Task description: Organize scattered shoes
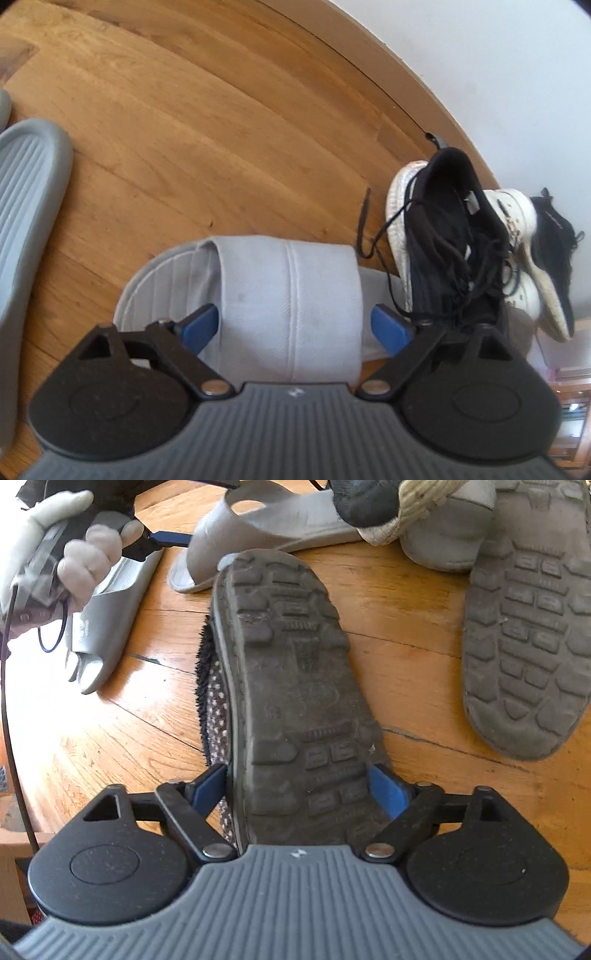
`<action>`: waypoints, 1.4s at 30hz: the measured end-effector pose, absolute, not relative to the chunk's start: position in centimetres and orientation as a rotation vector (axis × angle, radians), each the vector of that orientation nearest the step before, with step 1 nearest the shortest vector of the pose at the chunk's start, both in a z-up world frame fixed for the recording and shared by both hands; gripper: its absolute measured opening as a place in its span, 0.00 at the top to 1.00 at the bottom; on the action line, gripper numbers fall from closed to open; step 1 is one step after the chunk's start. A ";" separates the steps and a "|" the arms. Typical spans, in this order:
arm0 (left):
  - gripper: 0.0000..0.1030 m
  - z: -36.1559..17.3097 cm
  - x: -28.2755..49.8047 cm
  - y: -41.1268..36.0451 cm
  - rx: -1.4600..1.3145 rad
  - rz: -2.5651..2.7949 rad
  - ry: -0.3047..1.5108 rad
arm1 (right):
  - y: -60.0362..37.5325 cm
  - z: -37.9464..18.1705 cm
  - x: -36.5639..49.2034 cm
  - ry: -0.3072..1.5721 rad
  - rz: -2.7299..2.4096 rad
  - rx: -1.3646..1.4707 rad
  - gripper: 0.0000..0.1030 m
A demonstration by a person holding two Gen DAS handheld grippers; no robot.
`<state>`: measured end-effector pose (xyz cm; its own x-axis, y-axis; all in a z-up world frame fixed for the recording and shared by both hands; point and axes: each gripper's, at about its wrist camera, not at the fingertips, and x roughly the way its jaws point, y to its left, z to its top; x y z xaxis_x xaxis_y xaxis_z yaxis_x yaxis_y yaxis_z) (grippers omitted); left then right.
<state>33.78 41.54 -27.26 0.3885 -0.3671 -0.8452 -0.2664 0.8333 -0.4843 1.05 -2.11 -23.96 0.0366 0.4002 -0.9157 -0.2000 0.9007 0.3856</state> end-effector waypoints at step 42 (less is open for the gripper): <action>0.17 -29.6 9.8 66.4 -0.633 0.085 0.958 | 11.7 -16.0 0.9 0.966 0.676 -0.295 0.03</action>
<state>9.78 66.40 -29.63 0.5863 -0.2038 -0.7840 -0.3384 0.8178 -0.4656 0.88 11.69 -16.00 0.3867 0.3954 -0.8331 -0.6470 0.7601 0.0604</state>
